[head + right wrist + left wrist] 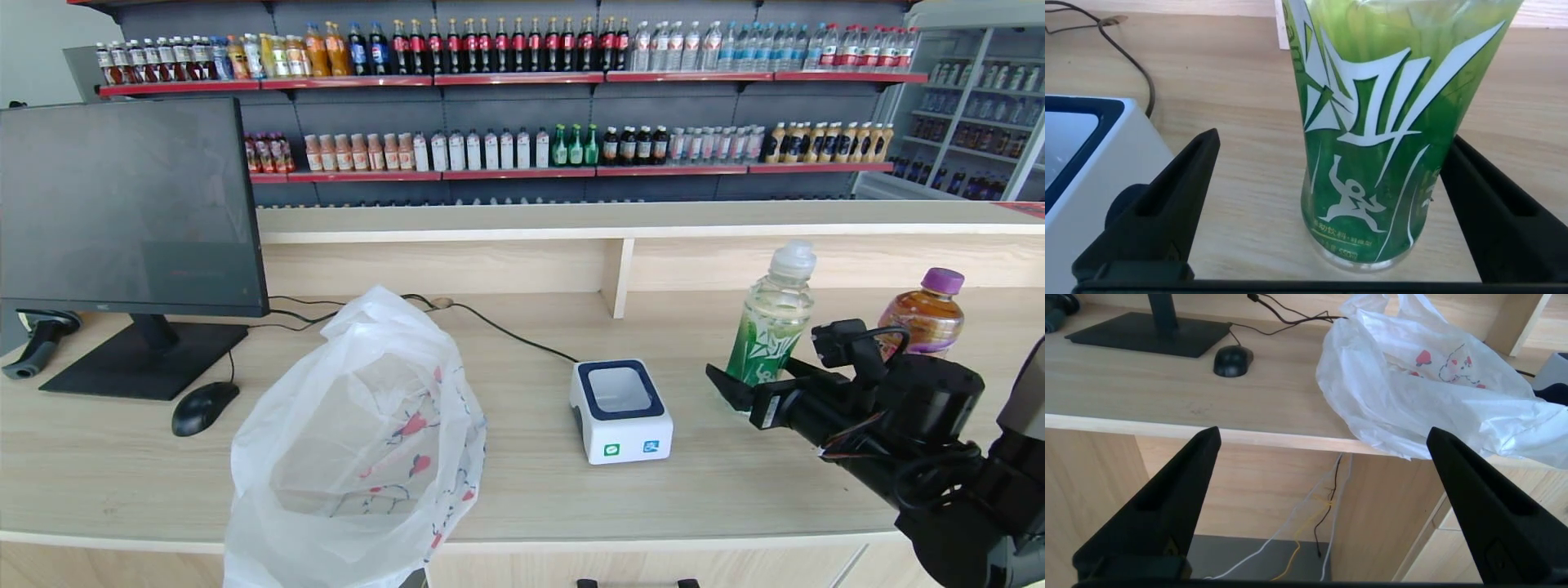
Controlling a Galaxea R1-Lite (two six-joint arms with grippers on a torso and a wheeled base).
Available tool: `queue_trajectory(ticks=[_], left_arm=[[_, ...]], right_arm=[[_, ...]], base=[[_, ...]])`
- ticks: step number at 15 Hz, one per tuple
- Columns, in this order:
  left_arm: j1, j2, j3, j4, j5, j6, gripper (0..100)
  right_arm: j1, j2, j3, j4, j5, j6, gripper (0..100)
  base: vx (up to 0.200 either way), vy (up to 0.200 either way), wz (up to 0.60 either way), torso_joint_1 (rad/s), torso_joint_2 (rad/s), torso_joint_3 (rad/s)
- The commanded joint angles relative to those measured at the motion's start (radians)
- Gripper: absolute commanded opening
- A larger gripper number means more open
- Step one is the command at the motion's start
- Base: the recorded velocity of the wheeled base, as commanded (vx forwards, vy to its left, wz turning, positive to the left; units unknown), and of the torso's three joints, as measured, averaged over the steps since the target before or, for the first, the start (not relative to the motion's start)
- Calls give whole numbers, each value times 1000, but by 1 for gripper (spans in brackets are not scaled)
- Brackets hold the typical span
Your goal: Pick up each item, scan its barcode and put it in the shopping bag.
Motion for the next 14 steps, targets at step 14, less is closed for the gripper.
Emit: queue_trajectory(ticks=[14], left_arm=[[0,0,0,0,0,0,100]], right_arm=[[36,-104,134,-1,1,7,100]], base=[[0,0,0,0,0,0]])
